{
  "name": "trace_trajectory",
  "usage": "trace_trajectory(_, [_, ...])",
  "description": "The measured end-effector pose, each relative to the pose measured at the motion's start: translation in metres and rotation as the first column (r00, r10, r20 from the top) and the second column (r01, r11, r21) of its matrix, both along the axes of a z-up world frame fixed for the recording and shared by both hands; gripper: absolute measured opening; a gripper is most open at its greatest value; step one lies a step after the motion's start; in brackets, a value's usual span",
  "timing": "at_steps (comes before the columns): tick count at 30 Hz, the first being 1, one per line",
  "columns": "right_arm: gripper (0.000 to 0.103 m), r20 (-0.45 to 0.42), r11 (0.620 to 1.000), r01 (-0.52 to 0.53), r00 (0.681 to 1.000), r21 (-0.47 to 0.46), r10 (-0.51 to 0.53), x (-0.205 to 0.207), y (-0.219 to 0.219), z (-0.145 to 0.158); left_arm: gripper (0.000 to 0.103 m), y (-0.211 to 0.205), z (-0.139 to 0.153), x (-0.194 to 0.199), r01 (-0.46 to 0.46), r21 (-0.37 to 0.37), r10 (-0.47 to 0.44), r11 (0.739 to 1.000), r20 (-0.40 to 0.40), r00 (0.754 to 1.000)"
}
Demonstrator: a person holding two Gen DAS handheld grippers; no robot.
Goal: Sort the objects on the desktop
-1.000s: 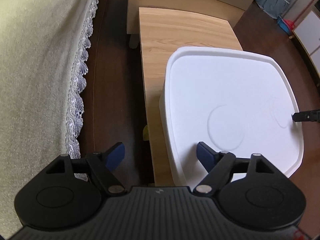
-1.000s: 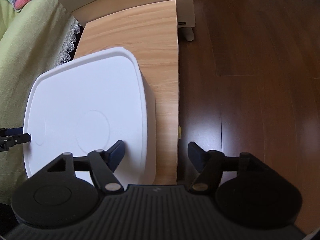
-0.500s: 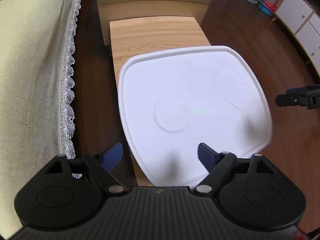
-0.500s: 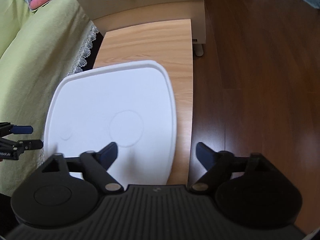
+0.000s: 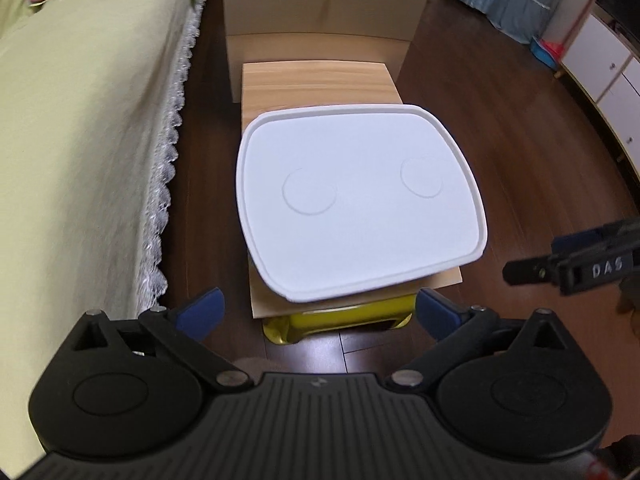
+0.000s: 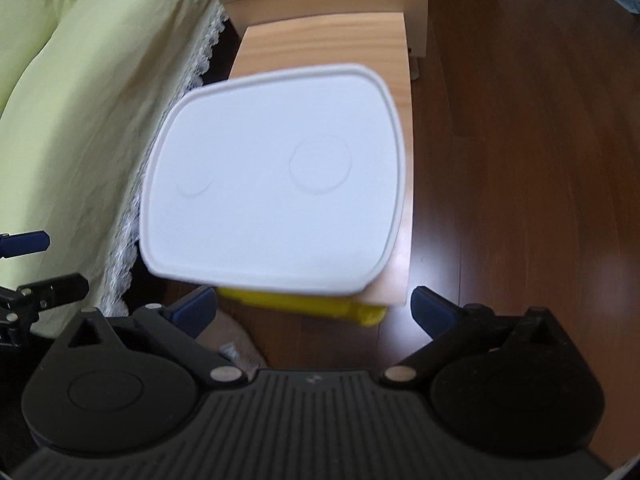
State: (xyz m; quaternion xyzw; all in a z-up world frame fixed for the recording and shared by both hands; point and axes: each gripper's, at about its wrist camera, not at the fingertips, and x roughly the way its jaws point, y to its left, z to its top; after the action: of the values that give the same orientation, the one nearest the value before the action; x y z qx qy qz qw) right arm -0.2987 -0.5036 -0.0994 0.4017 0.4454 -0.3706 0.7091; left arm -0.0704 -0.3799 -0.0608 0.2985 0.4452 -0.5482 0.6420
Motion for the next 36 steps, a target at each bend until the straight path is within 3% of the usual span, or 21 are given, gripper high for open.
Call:
trace_trajectory(8, [0.102, -0.043, 1.000, -0.015, 0.999, 0.006, 0.015, -0.004, 0.042, 0.001, 0.103, 0.032, 0.003, -0.022, -0.018, 0.016, 0.018, 1.000, 0.002, 1.000])
trace_trajectory(14, [0.102, -0.096, 0.998, -0.044, 0.995, -0.041, 0.040, 0.000, 0.063, 0.011, 0.103, 0.042, 0.002, -0.039, -0.018, 0.009, 0.018, 1.000, -0.009, 1.000])
trace_trajectory(17, [0.102, -0.126, 0.996, -0.048, 0.991, -0.073, 0.038, 0.002, 0.067, 0.014, 0.103, 0.043, 0.000, -0.044, -0.026, 0.010, 0.026, 1.000, -0.002, 1.000])
trace_trajectory(24, [0.102, -0.146, 0.998, -0.039, 0.989, -0.054, 0.031, 0.001, 0.072, 0.009, 0.103, 0.042, -0.001, -0.051, -0.021, 0.012, 0.021, 1.000, 0.043, 0.999])
trace_trajectory(36, [0.102, -0.158, 0.997, -0.047, 0.987, -0.060, 0.037, 0.014, 0.073, 0.011, 0.103, 0.041, -0.004, -0.042, -0.053, 0.005, 0.054, 0.999, -0.004, 0.999])
